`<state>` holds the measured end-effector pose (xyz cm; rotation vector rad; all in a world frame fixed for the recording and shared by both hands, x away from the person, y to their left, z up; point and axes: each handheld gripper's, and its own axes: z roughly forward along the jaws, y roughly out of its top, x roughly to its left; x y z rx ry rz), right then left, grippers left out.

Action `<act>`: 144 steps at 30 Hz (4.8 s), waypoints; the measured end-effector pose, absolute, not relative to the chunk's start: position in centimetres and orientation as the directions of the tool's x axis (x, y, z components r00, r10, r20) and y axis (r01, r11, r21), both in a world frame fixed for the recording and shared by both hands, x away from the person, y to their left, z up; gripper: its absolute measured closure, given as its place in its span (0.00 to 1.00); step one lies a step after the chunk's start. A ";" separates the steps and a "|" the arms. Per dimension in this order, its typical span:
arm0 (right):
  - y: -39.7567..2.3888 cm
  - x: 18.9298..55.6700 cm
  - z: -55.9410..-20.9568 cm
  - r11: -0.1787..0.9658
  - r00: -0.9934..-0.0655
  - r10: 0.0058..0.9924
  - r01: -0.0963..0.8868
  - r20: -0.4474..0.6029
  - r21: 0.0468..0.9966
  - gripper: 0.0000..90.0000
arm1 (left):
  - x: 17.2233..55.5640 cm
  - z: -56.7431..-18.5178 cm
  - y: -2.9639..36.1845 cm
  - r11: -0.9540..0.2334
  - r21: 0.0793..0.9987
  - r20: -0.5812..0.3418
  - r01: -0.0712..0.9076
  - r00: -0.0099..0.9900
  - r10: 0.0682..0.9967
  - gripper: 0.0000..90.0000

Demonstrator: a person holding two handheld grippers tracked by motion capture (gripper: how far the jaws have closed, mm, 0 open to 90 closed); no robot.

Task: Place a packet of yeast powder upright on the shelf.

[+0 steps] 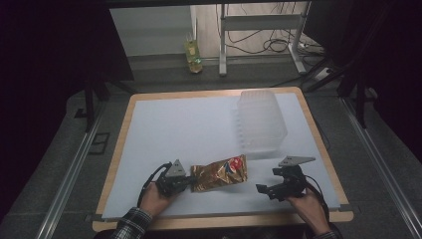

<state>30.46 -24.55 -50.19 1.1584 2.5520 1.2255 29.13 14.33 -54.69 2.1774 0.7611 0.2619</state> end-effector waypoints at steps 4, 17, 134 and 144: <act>-23.8 30.8 -50.1 0.395 -0.714 0.643 0.619 0.277 0.678 0.02 | 29.2 -54.7 14.4 -0.503 0.746 -0.065 0.437 0.798 0.599 1.00; -19.4 32.9 -49.5 0.391 -0.696 0.580 0.694 0.424 0.605 0.08 | 29.1 -54.7 14.3 -0.500 0.748 -0.061 0.437 0.795 0.604 1.00; -18.3 38.7 -33.3 0.767 -0.951 0.296 0.183 -0.086 0.615 0.86 | 29.1 -53.8 16.0 -0.426 0.833 0.009 0.353 0.761 0.648 0.05; -19.4 40.3 -31.0 0.785 -0.937 0.307 0.150 -0.167 0.600 0.86 | 29.1 -53.9 15.8 -0.438 0.828 0.013 0.350 0.770 0.638 0.05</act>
